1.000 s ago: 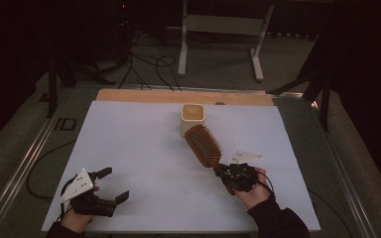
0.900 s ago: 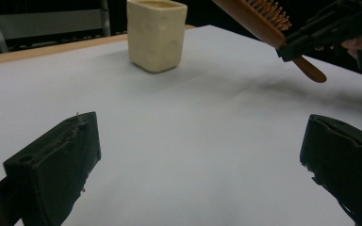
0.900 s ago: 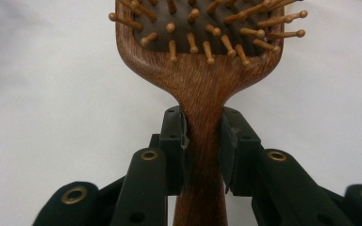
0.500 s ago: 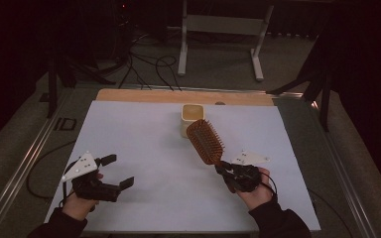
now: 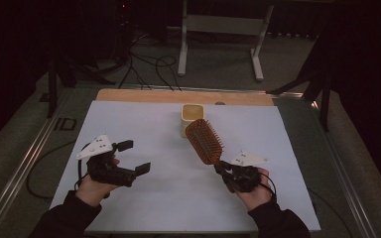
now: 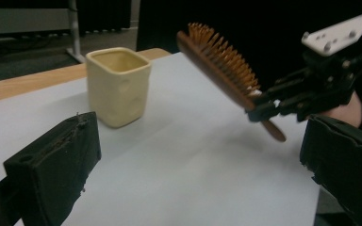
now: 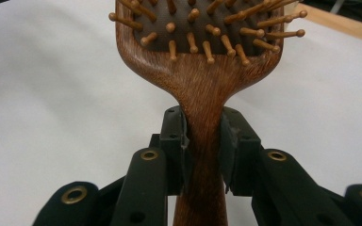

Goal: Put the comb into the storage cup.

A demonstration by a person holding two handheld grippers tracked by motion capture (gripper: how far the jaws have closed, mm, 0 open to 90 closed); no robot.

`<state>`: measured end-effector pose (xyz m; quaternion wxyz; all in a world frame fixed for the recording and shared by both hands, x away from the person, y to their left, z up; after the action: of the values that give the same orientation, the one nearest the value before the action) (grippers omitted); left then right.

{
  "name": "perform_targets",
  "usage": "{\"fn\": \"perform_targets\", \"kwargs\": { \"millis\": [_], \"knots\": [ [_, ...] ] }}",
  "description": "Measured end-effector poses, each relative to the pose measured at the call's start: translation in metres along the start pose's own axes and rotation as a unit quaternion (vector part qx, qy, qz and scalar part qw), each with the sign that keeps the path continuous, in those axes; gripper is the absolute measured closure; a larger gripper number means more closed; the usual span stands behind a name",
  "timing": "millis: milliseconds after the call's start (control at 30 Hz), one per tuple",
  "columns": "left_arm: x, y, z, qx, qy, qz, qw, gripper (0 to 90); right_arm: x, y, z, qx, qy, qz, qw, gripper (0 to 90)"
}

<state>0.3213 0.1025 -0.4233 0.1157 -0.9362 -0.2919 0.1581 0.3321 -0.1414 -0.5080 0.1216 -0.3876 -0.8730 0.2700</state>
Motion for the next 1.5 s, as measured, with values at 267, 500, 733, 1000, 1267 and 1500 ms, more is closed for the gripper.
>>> {"fn": "perform_targets", "kwargs": {
  "millis": [267,500,733,1000,1267,1500],
  "knots": [
    [-0.008,0.019,-0.016,0.004,-0.019,0.016,0.9997,0.0,0.001,0.0,-0.001,0.0,0.004,0.002,1.0,73.3],
    [-0.011,0.041,-0.025,0.007,-0.053,0.027,0.9982,0.0,0.002,0.0,-0.002,0.0,0.008,-0.002,1.0,73.3],
    [-0.013,0.068,-0.03,-0.001,-0.103,0.047,0.9935,0.1,0.002,0.0,-0.002,-0.001,0.004,0.001,1.0,73.3],
    [-0.015,0.095,-0.037,-0.008,-0.16,0.072,0.9845,0.1,0.003,0.0,-0.001,0.001,0.004,0.001,1.0,73.3],
    [-0.011,0.118,-0.032,-0.007,-0.2,0.072,0.977,0.1,0.003,0.0,-0.001,0.0,-0.001,0.003,1.0,73.3],
    [-0.016,0.144,-0.022,0.008,-0.217,0.071,0.9737,0.4,0.005,0.0,-0.002,0.001,-0.002,-0.001,1.0,73.3]
  ]
}}
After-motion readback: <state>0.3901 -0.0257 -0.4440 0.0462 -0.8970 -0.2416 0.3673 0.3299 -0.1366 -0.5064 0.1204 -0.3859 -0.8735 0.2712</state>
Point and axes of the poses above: each handheld gripper's, and its own axes: y roughly forward along the jaws, z roughly out of its underside, x roughly to its left, the point moved 10 cm from there along y, roughly forward along the jaws, and after that the axes turned 1 degree about -x, right-handed, at the moved point
